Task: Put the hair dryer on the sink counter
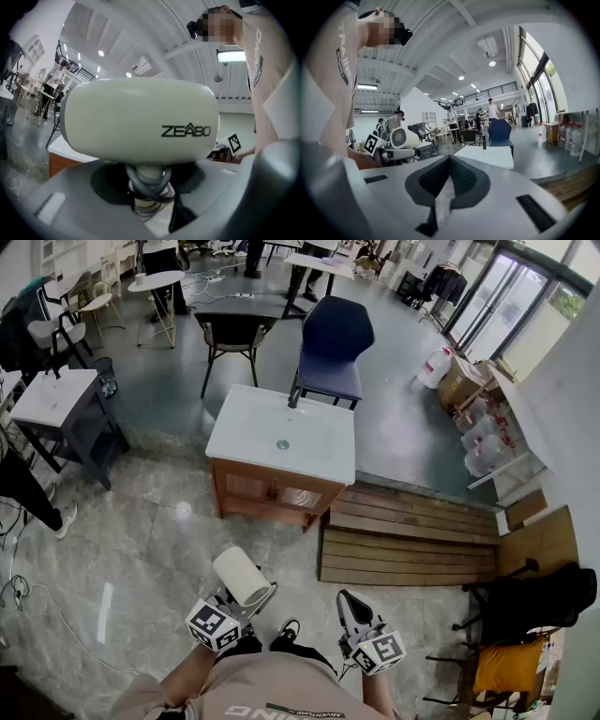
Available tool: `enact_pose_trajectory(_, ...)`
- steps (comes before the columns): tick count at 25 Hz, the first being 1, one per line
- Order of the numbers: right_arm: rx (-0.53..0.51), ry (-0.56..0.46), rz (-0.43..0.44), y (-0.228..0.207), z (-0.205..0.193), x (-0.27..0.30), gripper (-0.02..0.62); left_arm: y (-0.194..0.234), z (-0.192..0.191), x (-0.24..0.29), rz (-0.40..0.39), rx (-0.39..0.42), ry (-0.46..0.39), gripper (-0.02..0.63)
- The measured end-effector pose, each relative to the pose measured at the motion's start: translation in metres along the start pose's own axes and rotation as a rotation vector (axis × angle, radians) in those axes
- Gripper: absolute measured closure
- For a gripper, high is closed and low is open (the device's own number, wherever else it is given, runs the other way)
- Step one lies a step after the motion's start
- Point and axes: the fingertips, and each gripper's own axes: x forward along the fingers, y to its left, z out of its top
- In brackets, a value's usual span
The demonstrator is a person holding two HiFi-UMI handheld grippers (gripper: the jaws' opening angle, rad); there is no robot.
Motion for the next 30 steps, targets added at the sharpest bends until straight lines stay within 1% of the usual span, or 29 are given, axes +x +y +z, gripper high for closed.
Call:
enact_pose_trajectory(3, -0.015, 0.017, 0.001, -0.013, -0.013, 0.007, 0.591, -0.009, -0.005, 0.004, 0.005, 0.062, 0.016, 0.396)
enact_pose_trajectory(6, -0.012, 0.004, 0.02, -0.009, -0.008, 0.0, 0.591, -0.028, -0.006, -0.001, 0.021, 0.071, 0.043, 0.396)
enact_pose_trajectory(10, -0.077, -0.035, 0.042, -0.006, 0.003, -0.008, 0.591, -0.046, 0.007, -0.002, 0.01, 0.091, 0.019, 0.396)
enact_pose_trajectory(13, -0.07, -0.037, 0.048, -0.016, 0.002, -0.022, 0.591, -0.061, 0.012, 0.012, -0.002, 0.112, 0.029, 0.396)
enact_pose_trajectory(15, -0.045, -0.049, 0.058, -0.022, 0.0, -0.03, 0.59, -0.068, 0.016, 0.019, -0.004, 0.12, 0.032, 0.396)
enact_pose_trajectory(18, -0.032, -0.049, 0.07, -0.022, 0.002, -0.038, 0.589, -0.072, 0.018, 0.02, 0.011, 0.108, 0.025, 0.396)
enact_pose_trajectory(21, -0.049, -0.048, 0.088, -0.022, -0.001, -0.039, 0.589, -0.073, 0.021, 0.017, 0.029, 0.129, 0.003, 0.396)
enact_pose_trajectory(24, -0.038, -0.044, 0.105, -0.024, -0.009, -0.035, 0.589, -0.071, 0.021, 0.011, 0.057, 0.144, -0.001, 0.396)
enact_pose_trajectory(26, -0.025, -0.036, 0.125, -0.02, -0.011, -0.03, 0.589, -0.069, 0.02, 0.003, 0.075, 0.144, 0.001, 0.396)
enact_pose_trajectory(30, -0.032, -0.028, 0.17, -0.006, -0.005, -0.015, 0.589, -0.059, 0.021, -0.01, 0.107, 0.148, 0.01, 0.396)
